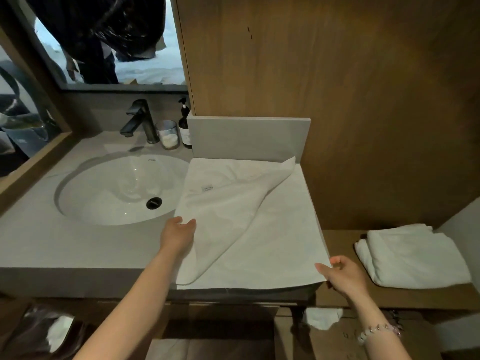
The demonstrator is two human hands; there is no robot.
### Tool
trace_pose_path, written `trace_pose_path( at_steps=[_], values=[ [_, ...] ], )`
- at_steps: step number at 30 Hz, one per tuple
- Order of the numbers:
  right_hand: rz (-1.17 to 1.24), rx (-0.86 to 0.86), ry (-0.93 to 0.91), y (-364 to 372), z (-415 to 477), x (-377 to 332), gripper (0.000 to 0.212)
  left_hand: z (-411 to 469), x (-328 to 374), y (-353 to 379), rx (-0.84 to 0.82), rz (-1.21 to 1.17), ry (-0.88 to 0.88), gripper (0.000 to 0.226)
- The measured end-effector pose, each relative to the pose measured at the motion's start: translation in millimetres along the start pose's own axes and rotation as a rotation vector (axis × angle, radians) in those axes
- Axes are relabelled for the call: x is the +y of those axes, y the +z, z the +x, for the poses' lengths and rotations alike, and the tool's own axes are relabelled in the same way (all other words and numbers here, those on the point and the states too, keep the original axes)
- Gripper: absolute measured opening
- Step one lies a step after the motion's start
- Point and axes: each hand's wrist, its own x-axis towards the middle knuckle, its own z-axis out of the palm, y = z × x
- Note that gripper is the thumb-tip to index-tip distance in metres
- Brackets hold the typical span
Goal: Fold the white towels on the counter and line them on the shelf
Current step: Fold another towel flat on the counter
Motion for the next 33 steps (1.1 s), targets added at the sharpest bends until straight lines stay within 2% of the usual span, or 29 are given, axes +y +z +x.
trace_pose_path(
  at_steps=[3,5,9,11,13,14,15,18,20,23,26,33],
  values=[
    [0.084,-0.004,0.004,0.5,-2.5,-0.5,0.032,9.6,-0.8,1.1,-0.031,-0.063,-0.019,0.058],
    [0.177,-0.022,0.012,0.0,-4.6,-0.9,0.028,12.6,2.9,2.9,-0.083,-0.234,-0.095,0.064],
    [0.269,-0.152,0.009,-6.5,-11.6,0.5,0.021,19.0,15.8,6.0,-0.13,-0.425,-0.154,0.064],
    [0.279,-0.23,-0.01,-11.4,-16.0,2.2,0.024,20.3,22.9,8.0,-0.128,-0.475,-0.188,0.052],
    [0.33,-0.29,-0.023,-16.3,-18.5,5.6,0.027,18.0,27.7,10.4,-0.128,-0.45,-0.214,0.018],
    [0.367,-0.317,-0.029,-18.5,-20.1,6.5,0.027,16.8,29.8,12.9,-0.131,-0.446,-0.209,0.014],
    [0.401,-0.34,-0.035,-20.2,-21.2,7.5,0.028,15.2,32.4,13.9,-0.135,-0.418,-0.193,0.022],
    [0.47,-0.369,-0.059,-22.3,-23.7,10.2,0.028,8.4,41.5,20.4,-0.116,-0.357,-0.068,0.027],
    [0.532,-0.377,-0.046,-22.2,-25.0,9.7,0.025,-2.4,49.5,24.8,-0.174,-0.403,0.001,0.007],
    [0.634,-0.379,-0.026,-19.9,-25.7,5.4,0.022,-18.3,54.5,36.7,-0.24,-0.213,0.219,0.039],
    [0.649,-0.372,-0.054,-17.3,-28.9,-4.5,0.02,-44.9,54.7,55.2,-0.33,-0.012,0.423,0.06],
    [0.682,-0.291,-0.155,-9.9,-36.9,-46.2,0.012,-79.8,47.0,84.7,-0.579,0.343,0.737,0.08]
  ],
)
